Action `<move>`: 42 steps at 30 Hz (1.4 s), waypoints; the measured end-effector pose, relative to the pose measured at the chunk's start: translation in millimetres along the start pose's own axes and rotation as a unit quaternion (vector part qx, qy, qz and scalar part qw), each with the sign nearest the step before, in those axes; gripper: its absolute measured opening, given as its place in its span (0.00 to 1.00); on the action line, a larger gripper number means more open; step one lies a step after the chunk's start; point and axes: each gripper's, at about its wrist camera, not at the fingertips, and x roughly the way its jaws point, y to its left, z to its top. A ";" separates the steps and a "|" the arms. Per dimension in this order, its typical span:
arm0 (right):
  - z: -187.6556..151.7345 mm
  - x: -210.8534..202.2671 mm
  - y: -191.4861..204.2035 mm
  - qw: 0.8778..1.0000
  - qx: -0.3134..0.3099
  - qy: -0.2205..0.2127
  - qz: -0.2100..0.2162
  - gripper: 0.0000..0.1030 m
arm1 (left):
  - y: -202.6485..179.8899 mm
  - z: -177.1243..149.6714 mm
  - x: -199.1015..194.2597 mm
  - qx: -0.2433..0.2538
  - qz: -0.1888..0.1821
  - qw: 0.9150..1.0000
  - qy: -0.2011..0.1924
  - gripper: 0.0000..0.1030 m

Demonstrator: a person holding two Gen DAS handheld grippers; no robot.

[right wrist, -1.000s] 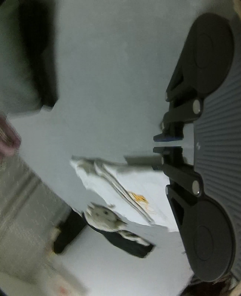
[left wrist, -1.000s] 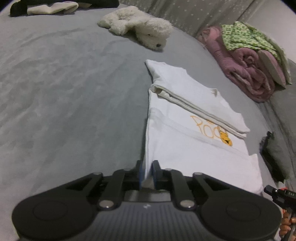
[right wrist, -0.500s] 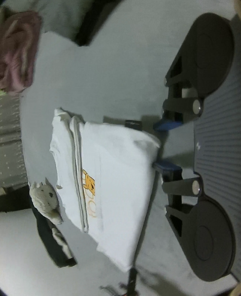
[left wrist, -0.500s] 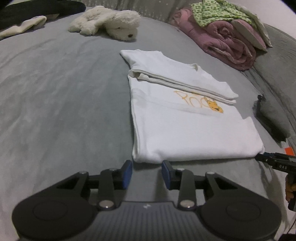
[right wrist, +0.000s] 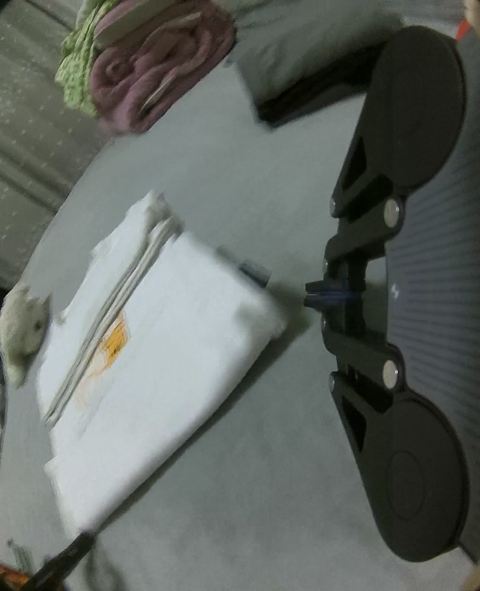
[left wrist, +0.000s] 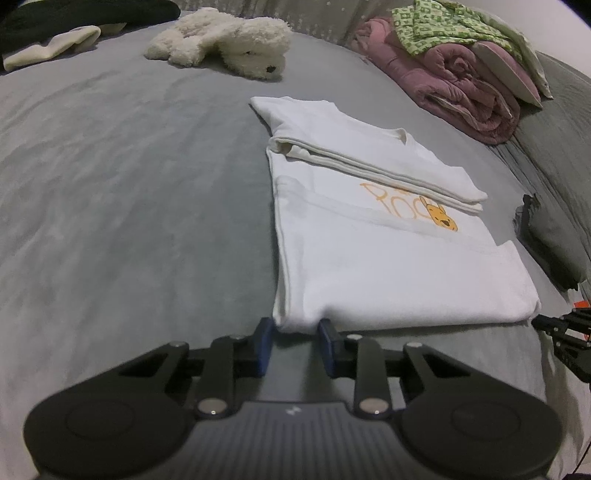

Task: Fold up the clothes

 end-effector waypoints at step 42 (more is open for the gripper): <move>42.8 59.2 -37.1 0.919 0.354 -0.172 0.000 0.09 | -2.4 52.3 50.4 -0.079 0.067 0.976 -0.193 0.08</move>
